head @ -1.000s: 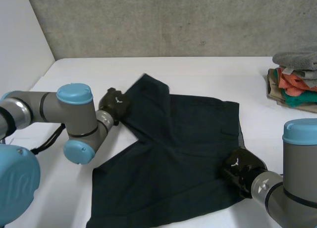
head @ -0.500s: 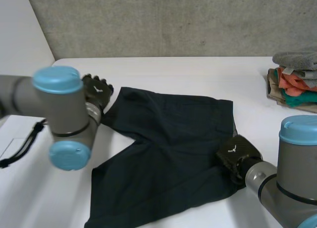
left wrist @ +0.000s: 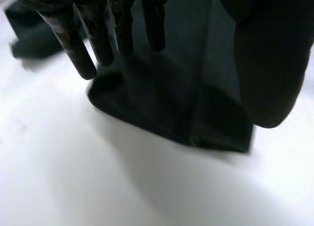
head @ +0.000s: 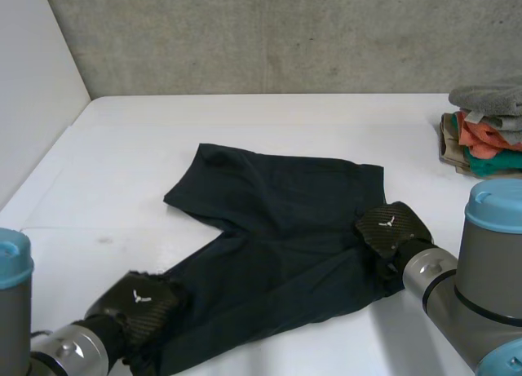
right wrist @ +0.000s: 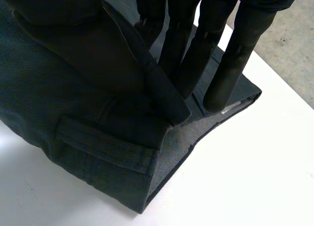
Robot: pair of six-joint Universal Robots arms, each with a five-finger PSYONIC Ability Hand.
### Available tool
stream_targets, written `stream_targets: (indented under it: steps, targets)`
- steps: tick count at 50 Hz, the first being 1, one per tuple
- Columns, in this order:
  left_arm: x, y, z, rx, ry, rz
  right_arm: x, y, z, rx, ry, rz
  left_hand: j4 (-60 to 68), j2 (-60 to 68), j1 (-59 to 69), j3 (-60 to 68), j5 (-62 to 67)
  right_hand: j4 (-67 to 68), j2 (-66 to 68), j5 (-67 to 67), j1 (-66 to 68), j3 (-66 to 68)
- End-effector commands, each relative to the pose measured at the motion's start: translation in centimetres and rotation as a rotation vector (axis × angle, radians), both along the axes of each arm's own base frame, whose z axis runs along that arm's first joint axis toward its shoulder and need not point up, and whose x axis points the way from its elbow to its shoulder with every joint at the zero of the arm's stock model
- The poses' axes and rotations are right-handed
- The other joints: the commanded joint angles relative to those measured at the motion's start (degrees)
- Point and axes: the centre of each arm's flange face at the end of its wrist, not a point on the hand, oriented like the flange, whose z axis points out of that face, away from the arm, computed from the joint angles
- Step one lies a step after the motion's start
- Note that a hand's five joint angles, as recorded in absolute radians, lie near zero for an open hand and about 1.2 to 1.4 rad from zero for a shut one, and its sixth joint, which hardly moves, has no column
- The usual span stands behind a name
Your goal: Fold the laundry.
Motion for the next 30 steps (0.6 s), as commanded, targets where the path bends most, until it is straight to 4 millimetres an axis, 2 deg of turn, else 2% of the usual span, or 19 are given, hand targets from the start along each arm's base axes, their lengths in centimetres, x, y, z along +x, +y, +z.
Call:
stream_targets:
  steps: [1,2,5,6,10,13,14,15,17,18,21,22,26,27,30]
  targets:
    - [-0.2,0.0,-1.2,0.040,-0.024,-0.007,-0.2,-0.2,0.3,-0.009,-0.001,-0.011,12.85,13.04,12.98,12.94,12.71,11.36,12.86,11.87,16.27,11.81]
    - [-0.3,-0.1,-1.2,0.039,-0.019,-0.007,-0.3,-0.3,0.4,-0.012,-0.002,-0.015,25.21,25.39,25.33,25.30,25.06,11.36,12.86,11.87,16.27,11.81]
    - [-0.4,-0.2,-1.2,0.031,-0.011,-0.005,-0.4,-0.2,0.4,-0.012,0.001,-0.016,47.64,47.82,47.76,47.72,47.49,11.36,12.86,11.87,16.27,11.81]
    - [-0.5,-0.4,-1.2,0.016,-0.007,-0.003,-0.4,-0.2,0.6,-0.017,0.001,-0.017,59.51,59.69,59.63,59.60,59.36,11.36,12.86,11.87,16.27,11.81]
    - [-0.8,-0.2,-0.8,-0.017,0.001,-0.026,-0.5,0.5,1.6,-0.030,0.025,0.003,59.63,59.81,59.75,59.72,59.48,11.36,12.86,11.87,16.27,11.81]
    - [-1.1,1.6,-0.3,-0.015,-0.024,-0.101,-1.2,2.1,2.4,0.007,0.133,0.059,59.63,59.81,59.75,59.72,59.48,11.36,12.86,11.87,16.27,11.81]
    - [-1.1,2.3,-0.1,-0.009,-0.040,-0.130,-1.8,3.4,2.7,0.052,0.228,0.111,59.63,59.81,59.75,59.72,59.48,11.36,12.86,11.87,16.27,11.81]
    - [-0.9,3.9,0.2,0.007,-0.090,-0.200,-2.2,4.2,2.6,0.082,0.286,0.144,59.63,59.81,59.75,59.72,59.48,11.36,12.86,11.87,16.27,11.81]
    - [-0.6,5.1,0.3,0.026,-0.151,-0.271,-3.1,5.9,2.3,0.159,0.399,0.216,59.63,59.81,59.75,59.72,59.48,11.36,12.86,11.87,16.27,11.81]
    - [-0.4,5.6,0.3,0.037,-0.181,-0.300,-4.1,7.0,2.2,0.224,0.481,0.258,59.63,59.81,59.75,59.72,59.48,11.36,12.86,11.87,16.27,11.81]
    - [0.3,6.7,0.2,0.066,-0.273,-0.381,-4.9,7.0,2.0,0.242,0.525,0.282,59.63,59.81,59.75,59.72,59.48,11.36,12.86,11.87,16.27,11.81]
    - [0.3,6.6,0.3,0.058,-0.280,-0.389,-5.0,6.2,2.1,0.214,0.517,0.258,59.63,59.81,59.75,59.72,59.48,11.36,12.86,11.87,16.27,11.81]
    - [-1.2,3.9,1.4,-0.095,-0.232,-0.358,-4.8,4.4,2.5,0.129,0.492,0.211,59.63,59.81,59.75,59.72,59.48,11.36,12.86,11.87,16.27,11.81]
    - [-2.1,2.2,1.8,-0.181,-0.197,-0.333,-4.7,4.2,2.5,0.120,0.482,0.206,59.63,59.81,59.75,59.72,59.48,11.36,12.86,11.87,16.27,11.81]
    - [-3.4,-0.2,2.4,-0.307,-0.158,-0.289,-4.2,2.9,2.5,0.089,0.414,0.164,59.63,59.81,59.75,59.72,59.48,11.36,12.86,11.87,16.27,11.81]
